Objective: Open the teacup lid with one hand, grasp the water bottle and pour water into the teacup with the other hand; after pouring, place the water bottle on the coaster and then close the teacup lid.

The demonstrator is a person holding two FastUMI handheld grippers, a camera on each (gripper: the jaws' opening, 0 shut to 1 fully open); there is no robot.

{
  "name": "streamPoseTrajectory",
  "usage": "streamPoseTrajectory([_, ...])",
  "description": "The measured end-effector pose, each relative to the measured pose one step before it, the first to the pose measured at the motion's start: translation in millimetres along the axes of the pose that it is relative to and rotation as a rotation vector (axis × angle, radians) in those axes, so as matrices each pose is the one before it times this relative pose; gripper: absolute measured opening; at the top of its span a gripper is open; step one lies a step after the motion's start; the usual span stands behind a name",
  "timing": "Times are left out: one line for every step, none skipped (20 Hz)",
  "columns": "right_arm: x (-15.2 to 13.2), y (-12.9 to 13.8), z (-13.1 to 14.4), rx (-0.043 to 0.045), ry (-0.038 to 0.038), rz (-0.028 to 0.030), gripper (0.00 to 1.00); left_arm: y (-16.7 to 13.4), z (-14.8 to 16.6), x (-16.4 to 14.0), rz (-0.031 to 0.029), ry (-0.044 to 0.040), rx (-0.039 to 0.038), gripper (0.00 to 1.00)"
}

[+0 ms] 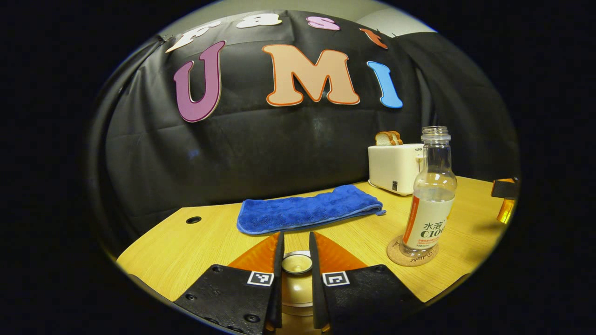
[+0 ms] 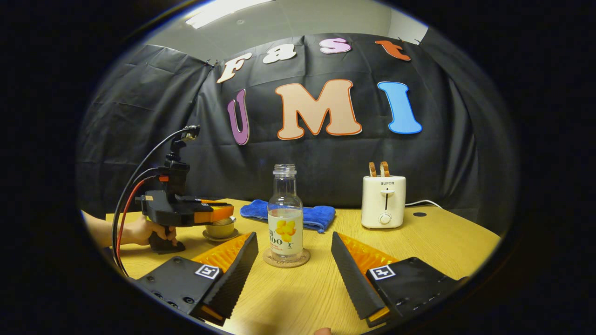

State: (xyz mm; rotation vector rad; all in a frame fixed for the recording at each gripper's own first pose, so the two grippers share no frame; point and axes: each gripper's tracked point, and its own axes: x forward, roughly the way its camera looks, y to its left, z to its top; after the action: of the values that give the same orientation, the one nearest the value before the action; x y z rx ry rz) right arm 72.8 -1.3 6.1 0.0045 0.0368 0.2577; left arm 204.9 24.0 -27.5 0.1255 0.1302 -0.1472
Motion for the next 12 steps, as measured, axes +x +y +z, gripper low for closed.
streamPoseTrajectory([-0.48, -0.56, -0.41, -0.00006, 0.00003, 0.00004, 0.94, -1.45, 0.01, 0.52, -0.00227, 0.00102, 0.00761, 0.23])
streamPoseTrajectory([0.31, -0.25, 0.23, -0.00001, 0.00006, -0.00011, 0.94, -1.73, -1.4, 0.01, -0.00092, 0.00239, 0.00975, 0.23])
streamPoseTrajectory([-0.77, 0.4, -0.53, 0.00006, 0.00005, 0.0, 0.94, -0.11, 0.23, -0.36, 0.00216, 0.00009, 0.00892, 0.23])
streamPoseTrajectory([0.32, 0.12, 0.32, 0.00001, -0.00006, -0.00009, 0.94, 0.47, 0.57, 0.01, 0.00178, 0.00068, 0.00343, 0.23])
streamPoseTrajectory([0.3, 0.51, 0.0, 0.00002, 0.00005, 0.00012, 0.94, 0.13, 0.6, -0.09, 0.00071, -0.00021, 0.00085, 0.23])
streamPoseTrajectory([0.19, -0.39, 0.27, 0.00003, -0.00014, -0.00005, 0.94, 0.55, -0.11, -0.1, -0.00025, -0.00254, -0.00164, 0.23])
streamPoseTrajectory([-0.71, -0.05, -0.64, 0.00005, -0.00008, -0.00002, 0.94, 0.34, 0.6, -0.49, 0.00105, -0.00165, -0.00108, 0.23])
streamPoseTrajectory([0.65, -0.07, 0.5, 0.00014, 0.0, -0.00002, 0.94, -0.4, 0.13, -0.01, 0.00023, -0.00183, -0.00136, 0.23])
streamPoseTrajectory([-0.31, 0.44, -0.38, 0.0001, 0.00003, 0.00013, 0.94, 0.42, 0.48, 0.08, -0.00004, -0.00321, -0.00116, 0.24])
streamPoseTrajectory([-0.06, -0.32, -0.05, -0.00018, -0.00009, 0.0, 0.94, 1.17, -0.15, 0.12, 0.00327, -0.00217, -0.00187, 0.25])
streamPoseTrajectory([-0.1, 0.02, 0.22, 0.00037, 0.00032, -0.00008, 0.94, 1.09, 1.92, -2.11, 0.00087, -0.00863, -0.00928, 0.28])
streamPoseTrajectory([0.2, 0.28, 0.1, -0.00031, -0.00035, -0.0001, 0.95, -0.35, 0.98, -0.27, -0.00638, -0.01402, -0.00872, 0.3])
